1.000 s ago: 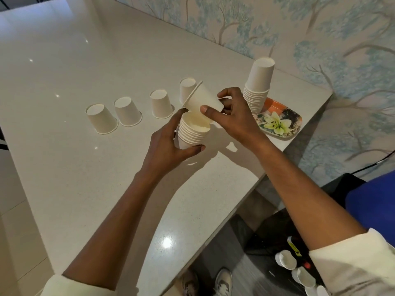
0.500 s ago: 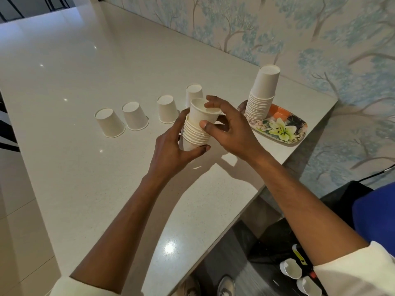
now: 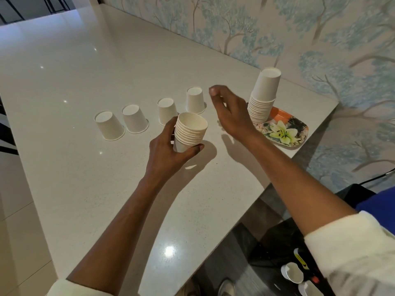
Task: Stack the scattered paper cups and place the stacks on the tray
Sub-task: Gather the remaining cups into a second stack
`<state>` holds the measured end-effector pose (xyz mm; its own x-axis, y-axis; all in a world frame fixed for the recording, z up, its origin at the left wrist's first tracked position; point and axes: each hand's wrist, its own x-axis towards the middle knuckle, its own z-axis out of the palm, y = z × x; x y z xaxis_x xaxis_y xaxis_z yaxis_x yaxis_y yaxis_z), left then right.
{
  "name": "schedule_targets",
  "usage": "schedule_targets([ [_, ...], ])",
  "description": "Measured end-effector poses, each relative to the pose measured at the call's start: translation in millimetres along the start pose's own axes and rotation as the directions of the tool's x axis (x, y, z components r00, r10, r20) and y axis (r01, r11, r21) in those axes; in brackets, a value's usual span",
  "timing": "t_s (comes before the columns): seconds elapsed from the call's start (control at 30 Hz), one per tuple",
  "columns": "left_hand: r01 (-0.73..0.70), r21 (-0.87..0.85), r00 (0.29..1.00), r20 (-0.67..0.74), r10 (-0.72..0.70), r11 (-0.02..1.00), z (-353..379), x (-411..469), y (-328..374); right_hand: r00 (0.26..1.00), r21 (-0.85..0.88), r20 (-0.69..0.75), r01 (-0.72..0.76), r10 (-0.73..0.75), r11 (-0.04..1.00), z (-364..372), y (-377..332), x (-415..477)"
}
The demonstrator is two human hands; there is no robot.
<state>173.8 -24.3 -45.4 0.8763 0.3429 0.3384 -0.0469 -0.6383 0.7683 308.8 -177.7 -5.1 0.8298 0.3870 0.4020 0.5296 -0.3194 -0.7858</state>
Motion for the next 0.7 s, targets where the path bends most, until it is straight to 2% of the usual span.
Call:
schedule_targets([
  [0.13, 0.031, 0.0, 1.0, 0.005, -0.031, 1.0, 0.4, 1.8, -6.3, 0.99, -0.274, 0.13, -0.012, 0.049, 0.962, 5.8, 16.5, 50.9],
  [0.37, 0.06, -0.013, 0.998, 0.01, -0.06, 0.998, 5.4, -0.3, -15.9, 0.918, -0.456, 0.375, 0.06, 0.131, 0.888, 32.3, 26.7, 99.0],
  [0.53, 0.051, -0.025, 0.999, -0.001, -0.051, 0.998, 5.9, 0.3, -20.2, 0.896, -0.539, 0.414, 0.098, 0.162, 0.836, 49.5, 31.7, 103.1],
  [0.7, 0.042, -0.018, 0.999, 0.007, -0.042, 0.999, 5.6, 0.4, -21.7, 0.93, -0.513, 0.332, 0.041, 0.154, 0.857, 51.3, 37.5, 97.5],
])
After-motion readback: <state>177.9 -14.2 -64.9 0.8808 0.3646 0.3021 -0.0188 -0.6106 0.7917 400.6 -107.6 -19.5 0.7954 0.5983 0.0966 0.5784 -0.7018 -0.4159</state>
